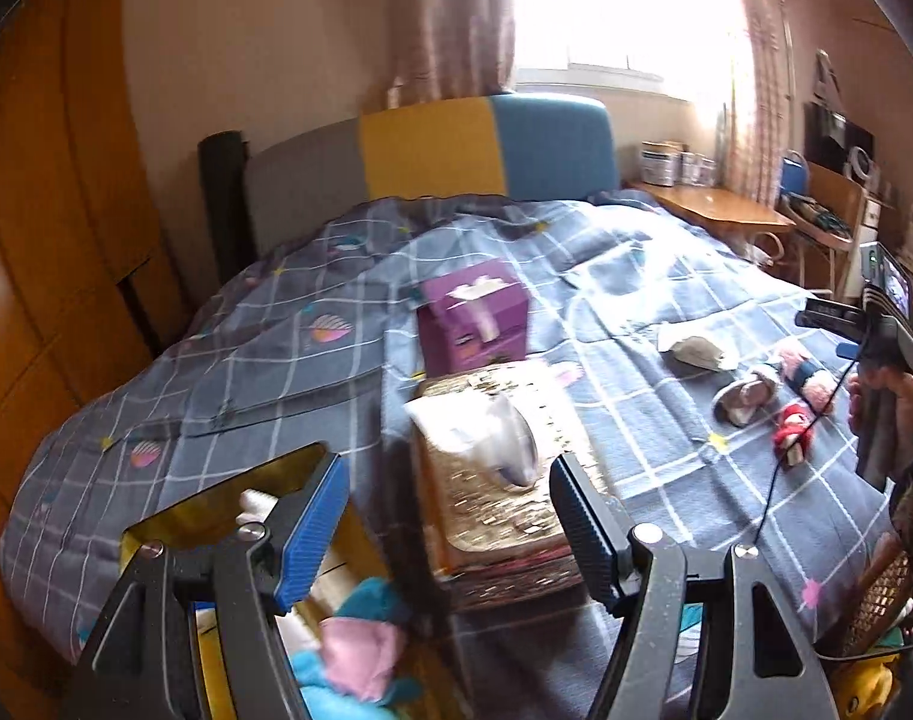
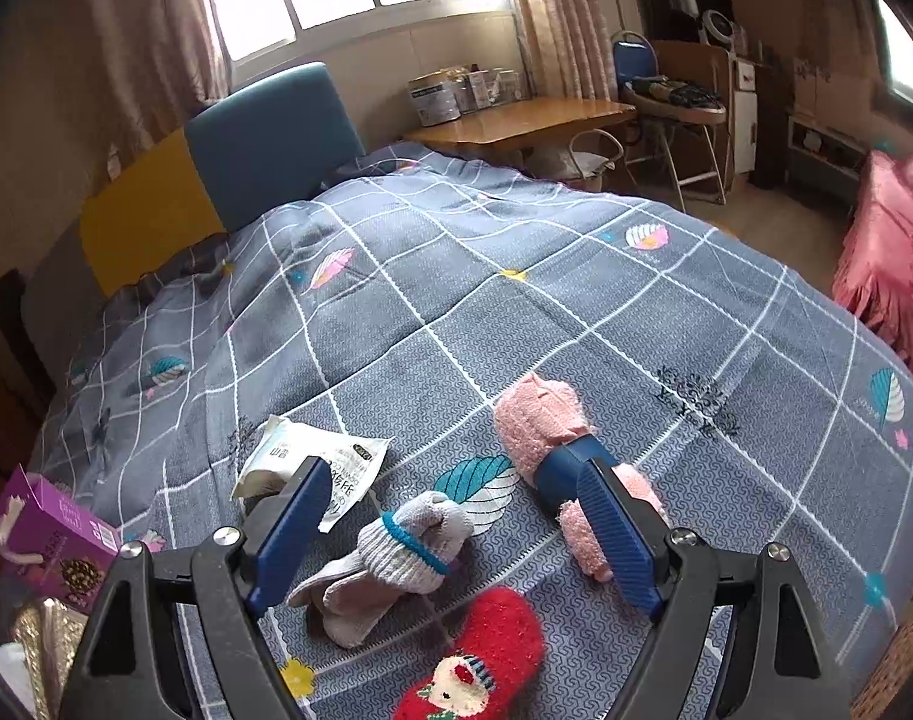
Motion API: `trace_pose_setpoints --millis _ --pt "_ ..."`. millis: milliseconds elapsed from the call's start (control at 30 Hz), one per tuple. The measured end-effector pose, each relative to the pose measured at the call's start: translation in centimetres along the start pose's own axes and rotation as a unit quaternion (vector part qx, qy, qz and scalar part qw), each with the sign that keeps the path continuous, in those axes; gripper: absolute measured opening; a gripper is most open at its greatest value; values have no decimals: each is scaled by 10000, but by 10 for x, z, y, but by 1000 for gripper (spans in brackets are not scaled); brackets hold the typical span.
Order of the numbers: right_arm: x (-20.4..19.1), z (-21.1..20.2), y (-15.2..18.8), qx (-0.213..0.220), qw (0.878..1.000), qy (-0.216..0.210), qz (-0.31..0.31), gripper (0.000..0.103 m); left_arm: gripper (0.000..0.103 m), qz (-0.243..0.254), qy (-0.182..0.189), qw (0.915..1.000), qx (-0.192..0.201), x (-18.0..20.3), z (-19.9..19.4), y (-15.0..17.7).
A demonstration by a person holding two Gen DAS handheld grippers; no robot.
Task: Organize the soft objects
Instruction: 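Grasp the grey knit sock with blue band with the left tool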
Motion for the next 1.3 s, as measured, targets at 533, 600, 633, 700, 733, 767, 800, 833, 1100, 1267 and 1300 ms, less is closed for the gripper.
trace_pose_setpoints --millis 533,600,633,700,733,767,800,833,1100,1267,1300 --pt "42 -9 -3 214 9874 -405 1515 85 66 814 1508 9849 -228 169 19 -47" --pt "43 -11 -4 229 9855 -494 1608 85 65 984 1803 9783 -288 202 29 -48" --pt "44 -12 -4 258 9844 -527 1656 85 65 1069 1978 9737 -363 218 35 -48" --pt "47 -17 -6 370 9817 -597 1773 85 65 1235 2140 9673 -574 246 50 -44" --pt "50 -21 -8 452 9794 -634 1861 85 65 1294 2246 9639 -616 260 56 -43" --pt "55 -24 -9 536 9769 -651 1964 85 65 1379 2324 9604 -681 274 63 -41" --pt "59 -27 -10 596 9746 -645 2059 85 65 1461 2337 9582 -763 287 71 -39" --pt "63 -28 -10 631 9723 -638 2157 85 65 1532 2366 9561 -806 296 76 -37" --pt "77 -29 -7 642 9598 -802 2614 85 65 2411 2801 9249 -889 383 99 -21" --pt "74 -23 -5 502 9566 -969 2702 86 65 2700 2761 9183 -867 415 113 -15" --pt "73 -22 -4 482 9564 -990 2705 86 65 2702 2779 9177 -876 419 115 -14"
Point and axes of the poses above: each gripper's, at about its wrist camera, not at the fingertips, and z roughly the way its jaws point, x to its right, y to its underside, the point moved 9 cm from there along z, roughly the way its jaws point, and after that the axes turned 14 degrees about -y, right-handed, at the moved point
